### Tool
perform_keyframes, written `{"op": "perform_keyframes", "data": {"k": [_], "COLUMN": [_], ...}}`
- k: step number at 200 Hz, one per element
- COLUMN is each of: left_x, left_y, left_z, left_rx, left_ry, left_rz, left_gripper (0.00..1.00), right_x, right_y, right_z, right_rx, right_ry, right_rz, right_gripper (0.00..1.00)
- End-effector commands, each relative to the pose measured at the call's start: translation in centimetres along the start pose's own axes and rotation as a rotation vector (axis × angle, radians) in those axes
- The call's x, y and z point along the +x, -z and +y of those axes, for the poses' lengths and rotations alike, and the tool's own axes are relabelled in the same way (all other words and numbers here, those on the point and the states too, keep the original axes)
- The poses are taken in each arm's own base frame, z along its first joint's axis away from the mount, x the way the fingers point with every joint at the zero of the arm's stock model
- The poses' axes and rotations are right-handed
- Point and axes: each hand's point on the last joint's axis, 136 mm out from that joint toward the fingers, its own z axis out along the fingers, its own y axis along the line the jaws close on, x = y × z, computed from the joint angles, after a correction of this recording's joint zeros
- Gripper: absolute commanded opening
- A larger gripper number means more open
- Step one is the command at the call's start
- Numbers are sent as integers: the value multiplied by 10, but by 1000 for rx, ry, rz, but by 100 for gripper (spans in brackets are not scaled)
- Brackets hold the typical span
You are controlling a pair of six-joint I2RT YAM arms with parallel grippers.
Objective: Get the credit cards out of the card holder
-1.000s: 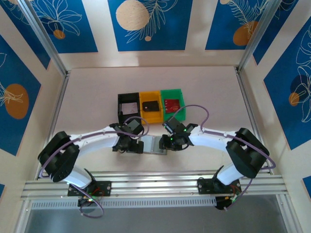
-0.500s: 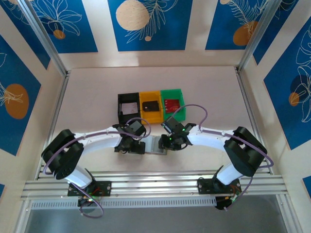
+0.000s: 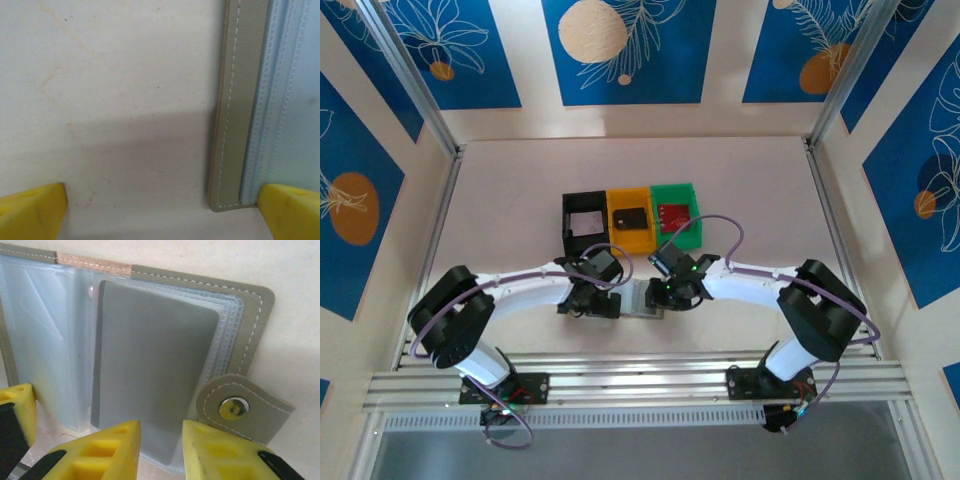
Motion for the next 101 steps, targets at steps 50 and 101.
{"op": "perform_keyframes", "data": {"k": [50, 101], "left_x": [23, 22], "left_y": [-19, -20], "left_z": [8, 7], "left_rx": [-68, -70], "left_ry": [-26, -28], "left_rz": [78, 77], "left_gripper": [100, 100], "right_x": [-4, -4], "right_y": [5, 2], "right_z": [-3, -5], "right_rx": [37, 59], "right_ry": [-24, -26], "right_rz": [-28, -25], "right_gripper": [28, 28]}}
